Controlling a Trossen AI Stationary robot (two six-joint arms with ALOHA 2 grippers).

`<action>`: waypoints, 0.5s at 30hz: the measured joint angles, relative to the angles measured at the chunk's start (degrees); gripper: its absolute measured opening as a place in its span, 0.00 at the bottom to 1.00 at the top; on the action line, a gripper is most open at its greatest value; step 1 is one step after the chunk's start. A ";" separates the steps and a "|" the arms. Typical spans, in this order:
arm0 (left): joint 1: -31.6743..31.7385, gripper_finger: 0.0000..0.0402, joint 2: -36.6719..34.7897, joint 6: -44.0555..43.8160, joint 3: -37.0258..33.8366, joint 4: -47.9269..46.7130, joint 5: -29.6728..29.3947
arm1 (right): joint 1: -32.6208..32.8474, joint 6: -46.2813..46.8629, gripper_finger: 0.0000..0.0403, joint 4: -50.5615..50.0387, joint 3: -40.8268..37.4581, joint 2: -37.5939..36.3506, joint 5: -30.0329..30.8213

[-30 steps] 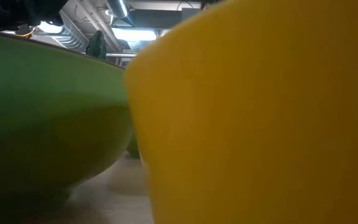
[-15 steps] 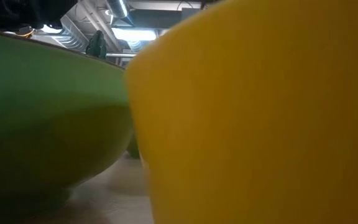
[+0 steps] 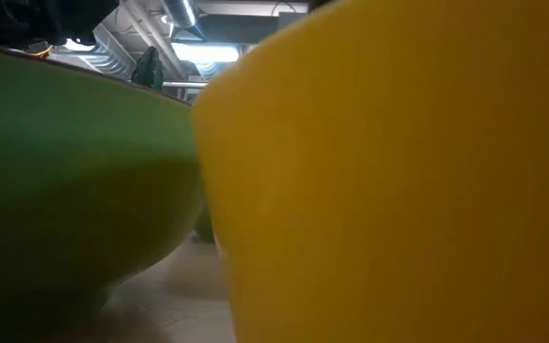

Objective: Pick & Place Mini bowls
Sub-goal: Stack the yellow bowl on the yellow bowl on the shelf

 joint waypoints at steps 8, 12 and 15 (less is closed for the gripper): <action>0.00 0.02 0.00 0.00 0.00 -0.90 0.02 | -3.39 -2.84 0.01 -8.54 9.91 14.37 -2.37; 0.02 0.01 -0.02 0.00 0.00 -1.15 0.02 | -4.90 -2.03 0.01 -8.88 8.46 16.19 -2.41; 0.00 0.01 -0.02 0.00 0.00 -1.16 0.02 | -6.05 -0.21 0.01 -7.83 6.35 16.51 -2.53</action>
